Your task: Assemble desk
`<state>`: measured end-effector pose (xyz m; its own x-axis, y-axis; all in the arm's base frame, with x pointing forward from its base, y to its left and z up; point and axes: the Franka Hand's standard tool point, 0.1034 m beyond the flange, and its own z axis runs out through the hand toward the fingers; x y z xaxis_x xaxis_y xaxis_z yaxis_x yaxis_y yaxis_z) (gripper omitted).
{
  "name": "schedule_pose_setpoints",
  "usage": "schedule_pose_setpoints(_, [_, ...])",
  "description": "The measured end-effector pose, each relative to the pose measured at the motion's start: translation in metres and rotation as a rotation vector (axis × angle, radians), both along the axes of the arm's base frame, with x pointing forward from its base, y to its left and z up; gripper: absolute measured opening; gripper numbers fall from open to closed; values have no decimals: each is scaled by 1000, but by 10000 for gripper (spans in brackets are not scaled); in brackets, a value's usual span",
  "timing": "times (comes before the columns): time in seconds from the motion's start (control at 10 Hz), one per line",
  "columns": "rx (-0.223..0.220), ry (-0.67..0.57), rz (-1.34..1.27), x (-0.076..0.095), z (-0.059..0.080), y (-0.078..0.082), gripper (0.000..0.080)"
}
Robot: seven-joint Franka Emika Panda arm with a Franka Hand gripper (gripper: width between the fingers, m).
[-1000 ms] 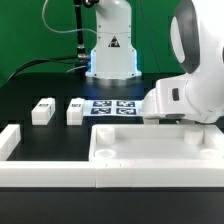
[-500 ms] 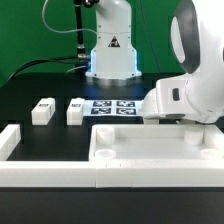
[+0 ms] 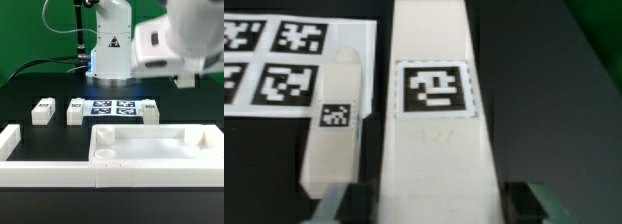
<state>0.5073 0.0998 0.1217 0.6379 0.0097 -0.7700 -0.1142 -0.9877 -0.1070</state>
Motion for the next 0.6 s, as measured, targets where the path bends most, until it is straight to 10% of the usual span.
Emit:
schedule_pose_setpoints(0.4, [-24, -280, -30, 10, 0, 8, 290])
schedule_pose_setpoints(0.6, [16, -411, -45, 29, 25, -3, 290])
